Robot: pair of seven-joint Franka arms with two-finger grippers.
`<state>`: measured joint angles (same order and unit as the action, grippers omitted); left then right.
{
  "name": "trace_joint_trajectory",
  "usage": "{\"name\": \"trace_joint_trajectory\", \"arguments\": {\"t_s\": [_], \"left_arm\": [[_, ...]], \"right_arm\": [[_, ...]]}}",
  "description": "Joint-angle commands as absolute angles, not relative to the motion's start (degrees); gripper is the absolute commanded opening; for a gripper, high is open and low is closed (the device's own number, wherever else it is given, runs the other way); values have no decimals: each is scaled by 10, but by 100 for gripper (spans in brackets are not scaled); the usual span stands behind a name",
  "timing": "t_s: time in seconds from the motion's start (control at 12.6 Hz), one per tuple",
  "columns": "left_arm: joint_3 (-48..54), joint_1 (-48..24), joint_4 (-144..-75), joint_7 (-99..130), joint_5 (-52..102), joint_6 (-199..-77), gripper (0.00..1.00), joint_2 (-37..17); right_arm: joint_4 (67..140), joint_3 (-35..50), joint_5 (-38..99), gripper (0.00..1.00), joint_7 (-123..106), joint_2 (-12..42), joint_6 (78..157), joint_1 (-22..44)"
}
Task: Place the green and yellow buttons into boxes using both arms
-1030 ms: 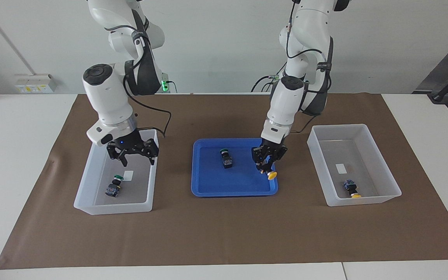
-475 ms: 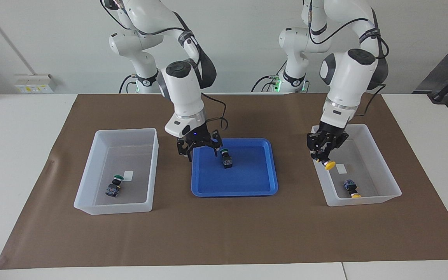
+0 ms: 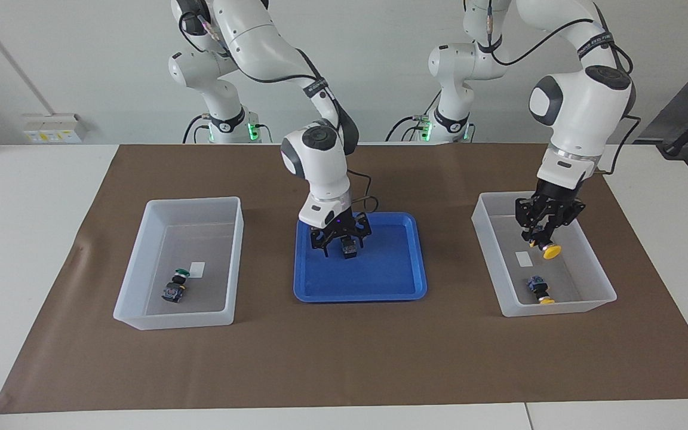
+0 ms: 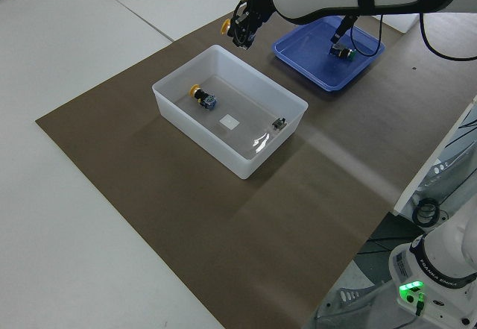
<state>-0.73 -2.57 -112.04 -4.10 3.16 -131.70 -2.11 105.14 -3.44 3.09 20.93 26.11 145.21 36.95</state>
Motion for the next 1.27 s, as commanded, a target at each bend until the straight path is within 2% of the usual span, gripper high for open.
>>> {"name": "trace_joint_trajectory", "arguments": {"t_s": [0.0,0.08,0.16,0.24,0.32,0.4,0.63,0.71,0.95,1.19], "left_arm": [[-2,31,-1144,-167,128,-1321,0,-25],[-2,45,-1158,-212,171,-1333,0,-30],[-3,48,-1177,-237,179,-1354,0,-29],[-3,48,-1190,-243,179,-1374,0,-29],[-3,48,-1203,-254,179,-1392,0,-31],[-3,48,-1215,-266,179,-1401,0,-32],[-2,55,-1224,-300,183,-1414,0,-60],[-2,54,-1225,-303,183,-1431,0,-79],[-2,48,-1257,-306,183,-1460,0,-86],[-1,46,-1259,-305,183,-1488,0,-109]], "right_arm": [[1063,-36,33,100,215,258,1456,381],[1070,-36,30,100,214,257,1456,384],[1070,-37,29,88,214,256,1455,384],[1071,-36,29,64,214,257,1456,384],[1070,-36,29,22,214,257,1456,384],[1070,-37,29,0,217,257,1456,384],[1061,-37,27,0,249,254,1451,383],[1054,-39,28,0,249,237,1426,376],[1031,-55,30,0,249,156,1312,353],[1036,-55,25,0,236,106,1260,277]]}}
